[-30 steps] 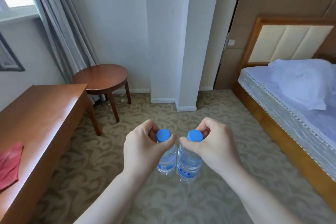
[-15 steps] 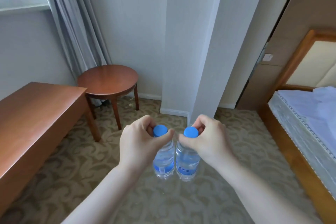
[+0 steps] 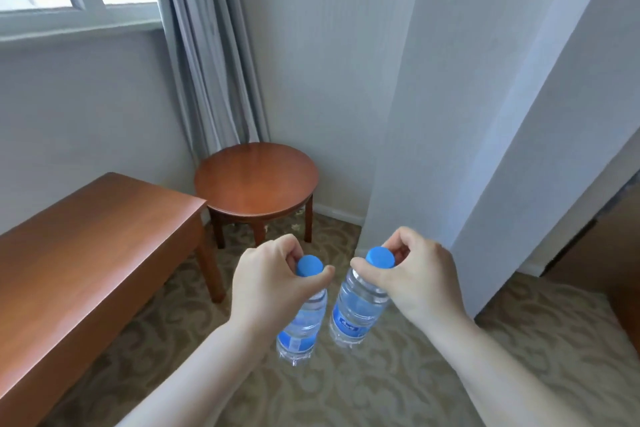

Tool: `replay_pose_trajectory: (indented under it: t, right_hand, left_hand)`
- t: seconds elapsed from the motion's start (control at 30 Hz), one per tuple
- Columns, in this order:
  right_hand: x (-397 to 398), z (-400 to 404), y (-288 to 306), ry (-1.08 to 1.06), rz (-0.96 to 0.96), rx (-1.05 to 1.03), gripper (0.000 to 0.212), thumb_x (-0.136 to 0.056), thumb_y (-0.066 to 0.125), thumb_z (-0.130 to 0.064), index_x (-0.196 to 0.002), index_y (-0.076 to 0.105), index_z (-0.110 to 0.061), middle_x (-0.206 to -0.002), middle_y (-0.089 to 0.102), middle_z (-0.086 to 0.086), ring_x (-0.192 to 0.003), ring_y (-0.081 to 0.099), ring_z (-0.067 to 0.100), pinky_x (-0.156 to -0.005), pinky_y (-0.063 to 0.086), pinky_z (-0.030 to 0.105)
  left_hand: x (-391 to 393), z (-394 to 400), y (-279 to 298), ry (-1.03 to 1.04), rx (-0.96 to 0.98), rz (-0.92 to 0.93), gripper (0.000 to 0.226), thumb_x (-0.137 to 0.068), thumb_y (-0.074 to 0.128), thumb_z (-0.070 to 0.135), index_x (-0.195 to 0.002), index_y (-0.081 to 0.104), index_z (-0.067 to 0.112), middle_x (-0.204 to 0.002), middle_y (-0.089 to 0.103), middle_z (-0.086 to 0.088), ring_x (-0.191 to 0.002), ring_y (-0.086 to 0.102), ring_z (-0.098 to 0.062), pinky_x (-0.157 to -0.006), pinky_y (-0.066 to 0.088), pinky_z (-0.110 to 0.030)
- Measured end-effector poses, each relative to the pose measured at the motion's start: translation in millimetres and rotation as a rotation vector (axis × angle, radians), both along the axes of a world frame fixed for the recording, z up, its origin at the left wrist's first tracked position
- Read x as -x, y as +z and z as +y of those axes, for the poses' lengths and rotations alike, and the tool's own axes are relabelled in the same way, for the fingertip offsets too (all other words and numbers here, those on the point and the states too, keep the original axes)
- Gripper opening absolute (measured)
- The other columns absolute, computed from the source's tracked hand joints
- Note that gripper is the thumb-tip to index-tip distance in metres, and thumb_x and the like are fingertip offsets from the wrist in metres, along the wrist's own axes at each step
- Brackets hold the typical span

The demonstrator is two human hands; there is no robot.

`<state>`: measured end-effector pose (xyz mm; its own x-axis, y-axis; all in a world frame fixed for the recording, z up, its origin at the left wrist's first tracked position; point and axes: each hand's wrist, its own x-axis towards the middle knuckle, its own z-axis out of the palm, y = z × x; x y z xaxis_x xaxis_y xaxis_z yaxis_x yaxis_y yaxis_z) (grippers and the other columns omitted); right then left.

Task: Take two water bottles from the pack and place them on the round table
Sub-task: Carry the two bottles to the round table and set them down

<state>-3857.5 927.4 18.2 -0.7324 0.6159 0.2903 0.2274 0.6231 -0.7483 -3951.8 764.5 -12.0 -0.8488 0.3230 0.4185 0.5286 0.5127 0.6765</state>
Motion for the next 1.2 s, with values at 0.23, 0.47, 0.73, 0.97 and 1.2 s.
replay_pose_trajectory:
  t: [0.23, 0.47, 0.73, 0.97, 1.2]
  right_hand:
    - [125.6, 50.1, -4.0, 0.119, -0.039, 0.023, 0.043, -0.053, 0.088, -0.042, -0.059, 0.051, -0.02, -0.054, 0.058, -0.007, -0.051, 0.05, 0.011, -0.048, 0.038, 0.025]
    - [269.8, 103.4, -14.5, 0.323, -0.019, -0.044, 0.044, -0.05, 0.087, -0.039, -0.056, 0.049, -0.018, -0.05, 0.056, -0.006, -0.045, 0.045, 0.005, -0.043, 0.033, 0.016]
    - [420.2, 118.0, -10.3, 0.543, -0.012, -0.064, 0.04, -0.053, 0.088, -0.037, -0.06, 0.054, -0.017, -0.057, 0.061, -0.005, -0.051, 0.053, 0.01, -0.046, 0.038, 0.016]
    - [545.6, 105.7, -25.2, 0.586, -0.051, -0.058, 0.04, -0.057, 0.087, -0.042, -0.061, 0.058, -0.014, -0.056, 0.063, -0.005, -0.055, 0.058, 0.015, -0.05, 0.046, 0.03]
    - [646.7, 95.5, -41.9, 0.589, -0.08, -0.043, 0.038, -0.06, 0.085, -0.045, -0.065, 0.06, -0.016, -0.061, 0.063, -0.007, -0.059, 0.061, 0.014, -0.052, 0.054, 0.034]
  left_hand:
    - [105.4, 42.5, -7.9, 0.084, 0.007, -0.054, 0.051, -0.057, 0.076, 0.06, -0.058, 0.05, 0.016, -0.043, 0.043, 0.007, -0.045, 0.034, -0.011, -0.049, 0.031, -0.022]
    - [216.6, 87.3, -15.4, 0.255, 0.023, -0.038, 0.05, -0.058, 0.078, 0.056, -0.055, 0.045, 0.019, -0.044, 0.048, 0.003, -0.045, 0.034, -0.011, -0.048, 0.029, -0.021]
    - [319.6, 99.5, -9.8, 0.493, -0.056, -0.073, 0.048, -0.058, 0.073, 0.058, -0.058, 0.051, 0.017, -0.044, 0.043, 0.007, -0.045, 0.036, -0.011, -0.049, 0.033, -0.026]
    - [424.5, 76.0, -26.6, 0.561, 0.069, -0.067, 0.051, -0.061, 0.077, 0.055, -0.057, 0.049, 0.013, -0.044, 0.042, 0.008, -0.046, 0.034, -0.011, -0.047, 0.028, -0.022]
    - [535.5, 61.1, -37.0, 0.545, 0.131, -0.122, 0.048, -0.063, 0.082, 0.049, -0.06, 0.053, 0.011, -0.047, 0.049, 0.005, -0.047, 0.041, -0.014, -0.047, 0.032, -0.025]
